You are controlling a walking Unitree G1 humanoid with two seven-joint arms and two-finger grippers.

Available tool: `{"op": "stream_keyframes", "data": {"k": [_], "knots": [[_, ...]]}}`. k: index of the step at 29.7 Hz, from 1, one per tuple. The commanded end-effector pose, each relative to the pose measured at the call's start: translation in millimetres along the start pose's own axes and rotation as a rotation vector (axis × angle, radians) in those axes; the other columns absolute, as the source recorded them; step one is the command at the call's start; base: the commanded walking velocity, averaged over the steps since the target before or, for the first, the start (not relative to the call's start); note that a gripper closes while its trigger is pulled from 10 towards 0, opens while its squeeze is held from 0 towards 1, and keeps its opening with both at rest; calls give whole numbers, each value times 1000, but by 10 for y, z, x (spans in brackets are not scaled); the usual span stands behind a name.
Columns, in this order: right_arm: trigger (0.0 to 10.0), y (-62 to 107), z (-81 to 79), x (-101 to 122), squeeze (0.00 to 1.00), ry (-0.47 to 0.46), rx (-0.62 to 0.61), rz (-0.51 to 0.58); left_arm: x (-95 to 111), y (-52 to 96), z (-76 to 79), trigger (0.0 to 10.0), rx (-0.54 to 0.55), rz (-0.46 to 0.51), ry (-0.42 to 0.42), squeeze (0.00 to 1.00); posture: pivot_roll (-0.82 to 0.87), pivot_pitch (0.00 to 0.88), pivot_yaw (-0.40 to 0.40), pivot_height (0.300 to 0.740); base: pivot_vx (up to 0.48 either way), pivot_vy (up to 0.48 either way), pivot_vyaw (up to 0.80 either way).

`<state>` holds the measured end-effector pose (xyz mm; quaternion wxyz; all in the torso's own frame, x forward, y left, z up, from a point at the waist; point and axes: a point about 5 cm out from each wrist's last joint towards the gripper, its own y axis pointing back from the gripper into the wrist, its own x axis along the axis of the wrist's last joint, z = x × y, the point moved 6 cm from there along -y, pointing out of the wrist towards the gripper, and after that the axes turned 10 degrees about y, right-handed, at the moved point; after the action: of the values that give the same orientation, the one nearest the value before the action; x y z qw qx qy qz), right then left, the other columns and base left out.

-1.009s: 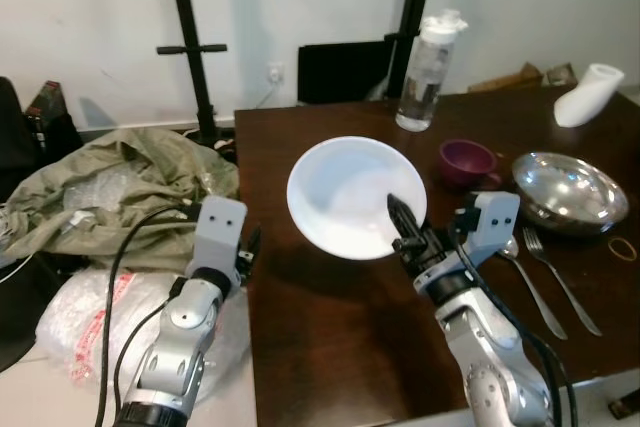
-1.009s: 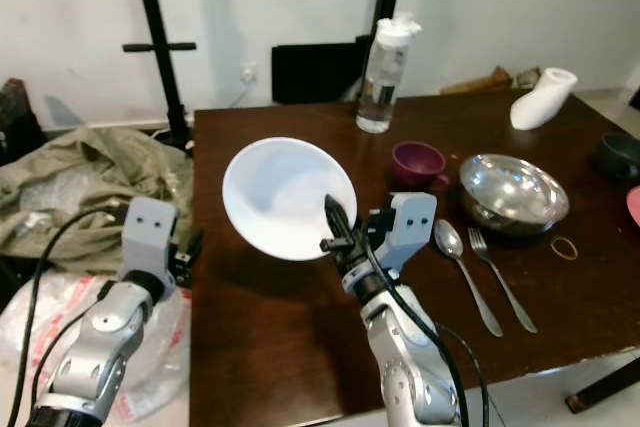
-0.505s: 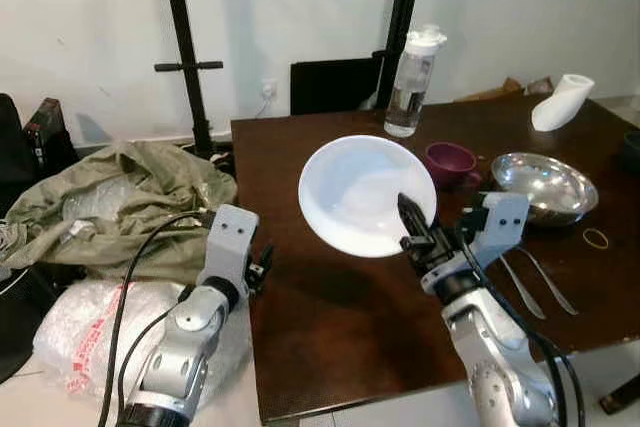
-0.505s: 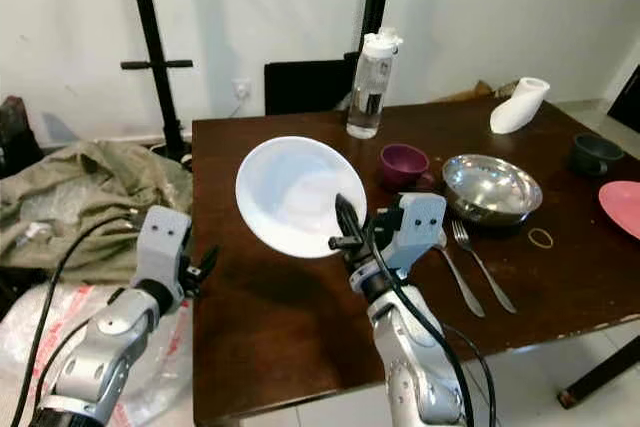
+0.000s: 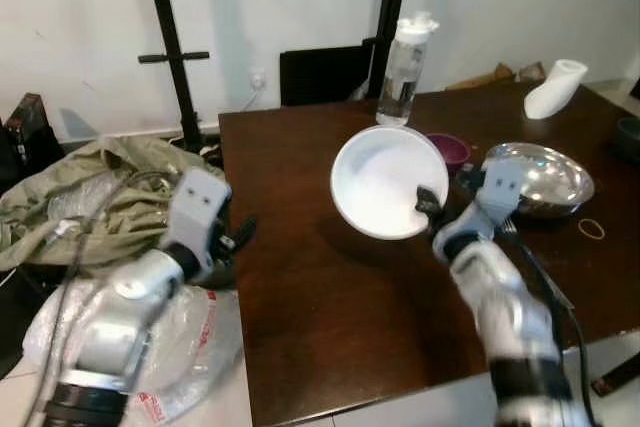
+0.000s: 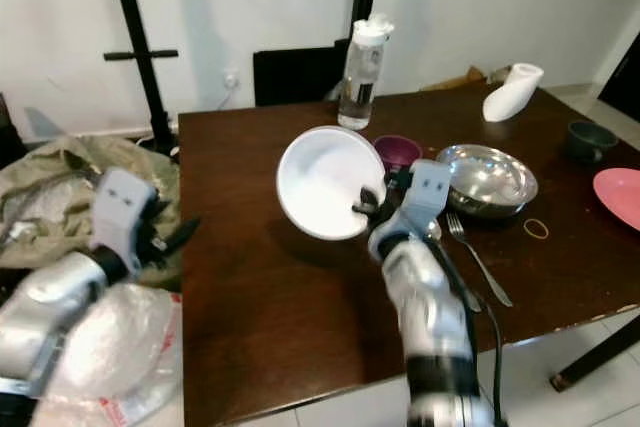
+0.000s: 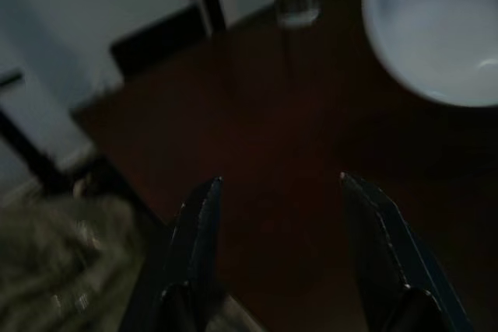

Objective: Setting the table

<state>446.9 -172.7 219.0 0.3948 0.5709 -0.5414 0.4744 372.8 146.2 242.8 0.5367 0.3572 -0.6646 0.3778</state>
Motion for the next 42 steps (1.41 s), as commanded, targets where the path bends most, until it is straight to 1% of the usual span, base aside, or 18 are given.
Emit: {"op": "stream_keyframes", "data": {"k": [1,5,10,17,18,19,20,21,31,33,34,35,36,37,38,39,40,42], "knots": [[10000,-6,24,-186,0,-56,-5,-65,51,29,29,10000,-30,6,7,0,70,150,62,740,0,0,0],[10000,-109,-37,-214,0,-101,31,-151,172,99,91,10000,-84,12,-16,0,83,167,48,740,0,0,0],[10000,-147,-126,-227,0,-170,74,-216,191,143,166,10000,-109,8,-17,0,78,182,32,740,0,0,0],[10000,-200,-33,-260,0,-216,26,-265,149,184,250,10000,-131,-8,5,0,70,194,27,740,0,0,0],[10000,-207,-30,-245,43,-220,28,-264,145,185,255,10000,-133,-12,8,0,70,194,27,740,0,0,0],[10000,-210,-26,-234,541,-222,29,-263,144,179,258,10000,-134,-14,10,0,69,196,29,740,0,0,0],[10000,-212,-23,-228,541,-223,30,-263,144,175,260,10000,-135,-15,11,0,69,196,29,740,0,0,0],[10000,-213,-23,-226,1000,-224,32,-264,145,169,264,10000,-136,-17,13,0,69,196,29,740,0,0,0],[10000,-261,-26,-19,1000,-209,55,-188,143,138,288,10000,-139,-19,26,0,59,186,38,740,0,0,0],[10000,-268,-17,32,949,-193,55,-171,143,137,291,10000,-139,-19,28,0,59,186,38,740,0,0,0],[10000,-275,-7,180,0,-133,65,-112,142,129,299,10000,-139,-18,31,0,55,179,41,740,0,0,0],[10000,-275,-7,180,0,-133,65,-112,142,129,299,10000,-139,-18,31,0,55,179,41,740,0,0,0],[10000,-270,5,290,0,-59,68,-61,141,123,305,10000,-140,-17,33,0,53,173,44,740,0,0,0],[10000,-208,-19,589,0,112,88,89,150,109,321,10000,-140,-9,40,0,53,168,46,740,0,0,0],[10000,-163,-45,709,0,186,94,155,155,103,327,10000,-140,-5,43,0,53,168,46,740,0,0,0],[10000,-163,-45,709,0,186,94,155,155,103,327,10000,-140,-5,43,0,53,168,46,740,0,0,0],[10000,19,-159,950,0,279,124,302,150,95,356,10000,-138,-2,51,0,51,163,50,740,0,0,0],[10000,99,-207,991,0,302,136,338,137,95,370,10000,-138,-3,53,0,50,163,56,740,0,0,0]]}}
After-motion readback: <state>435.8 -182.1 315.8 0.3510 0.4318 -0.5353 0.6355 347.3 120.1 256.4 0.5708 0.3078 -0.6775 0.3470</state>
